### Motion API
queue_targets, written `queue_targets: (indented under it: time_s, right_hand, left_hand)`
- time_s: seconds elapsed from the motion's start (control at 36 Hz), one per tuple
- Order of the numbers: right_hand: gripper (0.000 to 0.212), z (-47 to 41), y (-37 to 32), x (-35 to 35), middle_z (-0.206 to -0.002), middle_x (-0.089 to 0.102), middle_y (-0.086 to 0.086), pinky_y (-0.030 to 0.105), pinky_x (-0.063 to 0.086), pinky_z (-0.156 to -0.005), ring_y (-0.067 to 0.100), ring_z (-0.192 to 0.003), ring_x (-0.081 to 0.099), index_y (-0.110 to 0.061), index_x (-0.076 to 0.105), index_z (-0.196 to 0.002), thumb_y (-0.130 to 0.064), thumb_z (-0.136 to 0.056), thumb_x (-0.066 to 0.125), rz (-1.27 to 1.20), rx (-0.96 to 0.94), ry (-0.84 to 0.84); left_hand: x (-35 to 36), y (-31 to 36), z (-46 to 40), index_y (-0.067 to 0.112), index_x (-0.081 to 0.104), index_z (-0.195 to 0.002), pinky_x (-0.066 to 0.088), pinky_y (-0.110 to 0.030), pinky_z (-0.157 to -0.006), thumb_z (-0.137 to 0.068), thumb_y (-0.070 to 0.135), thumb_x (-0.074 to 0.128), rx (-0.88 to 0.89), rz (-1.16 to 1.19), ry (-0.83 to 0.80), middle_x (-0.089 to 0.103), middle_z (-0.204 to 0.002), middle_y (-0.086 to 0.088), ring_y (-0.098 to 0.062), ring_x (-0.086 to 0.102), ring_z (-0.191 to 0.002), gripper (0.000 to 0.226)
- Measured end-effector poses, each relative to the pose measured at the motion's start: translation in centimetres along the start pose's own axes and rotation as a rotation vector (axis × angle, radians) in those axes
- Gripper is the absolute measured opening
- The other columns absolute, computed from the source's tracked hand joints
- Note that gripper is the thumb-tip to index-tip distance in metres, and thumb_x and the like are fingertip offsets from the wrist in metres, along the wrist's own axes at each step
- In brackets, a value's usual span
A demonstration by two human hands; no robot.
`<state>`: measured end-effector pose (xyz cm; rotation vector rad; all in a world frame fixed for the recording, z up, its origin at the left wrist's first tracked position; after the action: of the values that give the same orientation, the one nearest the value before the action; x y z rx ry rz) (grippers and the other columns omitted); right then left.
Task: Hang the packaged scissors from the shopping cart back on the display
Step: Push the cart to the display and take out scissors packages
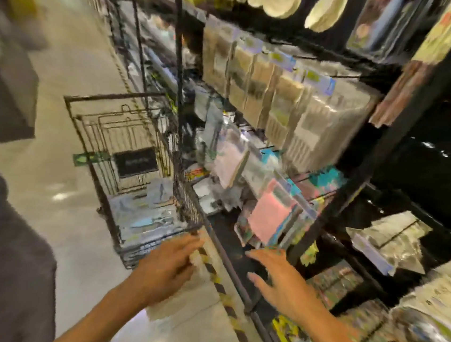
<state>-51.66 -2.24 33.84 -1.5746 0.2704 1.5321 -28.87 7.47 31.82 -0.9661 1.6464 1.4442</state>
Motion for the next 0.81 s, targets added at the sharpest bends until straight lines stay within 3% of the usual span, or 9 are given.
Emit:
queue_targets:
  time_s: [0.11, 0.22, 0.31, 0.44, 0.61, 0.81]
  right_hand:
    - [0.054, -3.2, -2.8, 3.7, -0.154, 0.041, -0.015, 0.032, 0.038, -0.116, 0.008, -0.143, 0.037, -0.037, 0.039, -0.15, -0.054, -0.1, 0.049, -0.003, -0.051, -0.09]
    - [0.062, -5.4, -6.2, 6.0, -0.154, 0.041, -0.014, 0.023, 0.032, -0.114, 0.007, -0.143, 0.037, -0.033, 0.041, -0.151, -0.063, -0.096, 0.04, 0.032, -0.097, -0.156]
    - [0.076, -7.1, -7.6, 7.5, -0.151, 0.046, -0.013, 0.025, 0.037, -0.112, 0.008, -0.14, 0.041, -0.033, 0.045, -0.148, -0.077, -0.089, 0.029, -0.002, -0.12, -0.196]
    - [0.051, -10.1, -8.5, 9.7, -0.152, 0.043, -0.017, 0.02, 0.028, -0.114, 0.004, -0.143, 0.035, -0.033, 0.044, -0.149, -0.05, -0.101, 0.05, 0.026, -0.134, -0.261]
    - [0.052, -14.7, -7.6, 11.9, -0.149, 0.046, -0.016, 0.013, 0.027, -0.109, 0.004, -0.14, 0.038, -0.034, 0.046, -0.146, -0.054, -0.099, 0.049, 0.015, -0.166, -0.324]
    - [0.049, -22.3, -5.1, 13.3, -0.149, 0.044, -0.016, 0.008, 0.024, -0.104, 0.004, -0.139, 0.04, -0.039, 0.043, -0.147, -0.048, -0.1, 0.054, -0.031, -0.161, -0.381]
  left_hand:
    - [-1.2, -4.2, 3.7, 0.033, 0.047, -0.146, 0.049, -0.034, -0.105, -0.096, 0.055, 0.042, -0.088, -0.003, 0.047, 0.053, -0.147, 0.005, -0.018, 0.054, -0.131, 0.055]
    - [-1.6, -7.7, 6.9, 0.028, 0.054, -0.141, 0.046, -0.022, -0.1, -0.1, 0.059, 0.033, -0.136, 0.0, 0.083, 0.059, -0.14, 0.006, -0.012, 0.055, -0.124, 0.056]
    - [-1.4, -10.1, 8.7, 0.026, 0.056, -0.14, 0.045, -0.023, -0.1, -0.099, 0.063, 0.028, -0.221, 0.023, 0.06, 0.06, -0.14, 0.005, -0.015, 0.059, -0.123, 0.062]
    - [-0.4, -14.0, 10.5, 0.033, 0.047, -0.146, 0.031, -0.017, -0.104, -0.091, 0.066, 0.032, -0.399, 0.096, -0.001, 0.053, -0.145, 0.011, -0.013, 0.052, -0.131, 0.066]
    - [0.8, -17.7, 10.4, 0.038, 0.041, -0.149, 0.024, -0.012, -0.106, -0.086, 0.071, 0.019, -0.55, 0.138, -0.074, 0.044, -0.151, 0.016, -0.007, 0.04, -0.138, 0.075]
    - [1.2, -22.0, 7.3, 0.036, 0.04, -0.15, 0.03, -0.02, -0.112, -0.082, 0.074, 0.013, -0.707, 0.131, -0.092, 0.041, -0.153, 0.016, -0.007, 0.038, -0.14, 0.082]
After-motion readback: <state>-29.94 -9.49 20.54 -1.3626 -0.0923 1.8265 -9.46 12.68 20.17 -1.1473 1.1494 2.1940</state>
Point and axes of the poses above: each hand's wrist, its own z-axis away from the middle knuckle, its own x-axis out of the palm, y = z × x, the point moved 8 cm from there along -z, towards the middle knuckle
